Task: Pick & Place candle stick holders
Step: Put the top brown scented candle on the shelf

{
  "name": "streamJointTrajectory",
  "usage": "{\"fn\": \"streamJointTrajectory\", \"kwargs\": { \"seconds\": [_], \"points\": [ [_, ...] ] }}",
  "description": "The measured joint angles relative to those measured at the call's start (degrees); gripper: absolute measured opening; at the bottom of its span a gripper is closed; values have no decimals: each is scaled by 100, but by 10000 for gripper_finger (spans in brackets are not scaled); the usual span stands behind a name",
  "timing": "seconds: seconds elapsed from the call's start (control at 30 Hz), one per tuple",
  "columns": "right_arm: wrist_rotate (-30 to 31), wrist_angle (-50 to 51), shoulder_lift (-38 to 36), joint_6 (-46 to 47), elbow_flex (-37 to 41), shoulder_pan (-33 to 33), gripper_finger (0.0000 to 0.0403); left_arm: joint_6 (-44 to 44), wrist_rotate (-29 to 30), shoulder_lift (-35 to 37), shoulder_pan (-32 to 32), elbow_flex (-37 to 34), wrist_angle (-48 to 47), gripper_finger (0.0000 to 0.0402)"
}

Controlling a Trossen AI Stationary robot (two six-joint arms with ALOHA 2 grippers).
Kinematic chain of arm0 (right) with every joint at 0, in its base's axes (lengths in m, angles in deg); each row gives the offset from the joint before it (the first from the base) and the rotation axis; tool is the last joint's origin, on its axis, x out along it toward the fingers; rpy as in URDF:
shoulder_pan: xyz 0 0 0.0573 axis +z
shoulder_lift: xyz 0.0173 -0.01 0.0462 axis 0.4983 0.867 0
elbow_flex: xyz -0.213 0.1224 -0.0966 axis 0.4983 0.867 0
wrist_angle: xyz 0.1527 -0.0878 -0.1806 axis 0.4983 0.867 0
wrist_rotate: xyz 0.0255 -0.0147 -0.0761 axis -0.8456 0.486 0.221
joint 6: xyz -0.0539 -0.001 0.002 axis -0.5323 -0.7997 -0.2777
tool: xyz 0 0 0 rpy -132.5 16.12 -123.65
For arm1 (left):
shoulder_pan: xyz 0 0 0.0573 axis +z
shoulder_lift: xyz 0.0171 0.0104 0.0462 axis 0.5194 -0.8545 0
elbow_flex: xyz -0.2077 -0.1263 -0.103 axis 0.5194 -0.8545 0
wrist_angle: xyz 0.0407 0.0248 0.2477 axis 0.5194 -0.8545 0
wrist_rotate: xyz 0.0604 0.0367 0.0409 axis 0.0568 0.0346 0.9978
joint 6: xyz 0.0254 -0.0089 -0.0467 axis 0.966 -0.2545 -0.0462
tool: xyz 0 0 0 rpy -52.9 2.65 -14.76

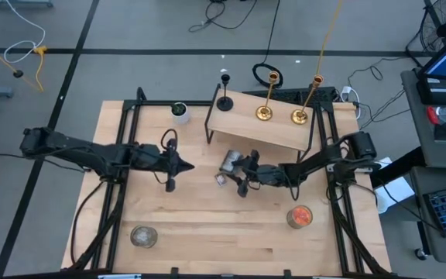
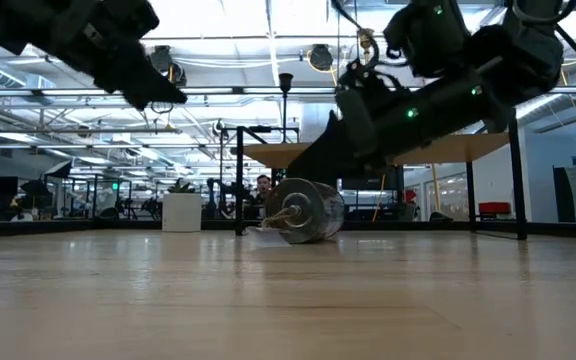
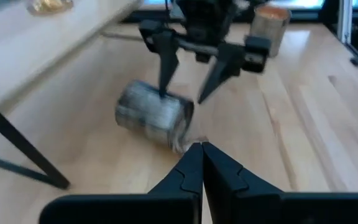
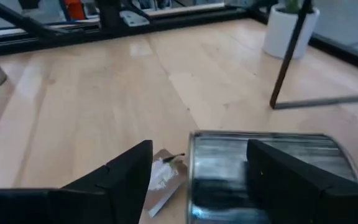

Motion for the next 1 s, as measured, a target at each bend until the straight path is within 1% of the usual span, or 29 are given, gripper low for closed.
{"fn": "streamJointTrajectory", "kwargs": {
  "seconds": [0.1,0.2,0.27,0.33,0.47,0.67,0.73,0.8,0.87,1.0],
  "points": [
    [-3,-9,93,153,-14,-13,255,-87,-17,-117,-8,-51,87,19],
    [6,-46,190,166,-23,-9,250,285,-19,-274,0,-74,113,18],
    [-161,-81,186,227,-17,-12,250,621,-21,-399,0,-71,129,21],
    [-457,-117,190,307,-23,-9,250,813,-37,-563,0,-71,330,30],
    [-916,-191,197,394,-17,4,249,1027,-71,-963,-9,-70,843,67],
    [-1018,-123,233,398,14,6,249,1162,-73,-1619,-9,-66,1616,138],
    [-1198,-250,237,396,18,-4,249,1164,-73,-1810,-7,-66,1768,156],
    [-1217,-372,205,364,-1,9,249,1225,-63,-2017,1,-65,2020,168],
    [-1200,-309,192,304,1,23,249,1467,15,-2176,7,-64,2146,175],
    [-1178,-534,-15,-38,4,42,249,1837,382,-2451,13,-65,2405,177]
  ]
}}
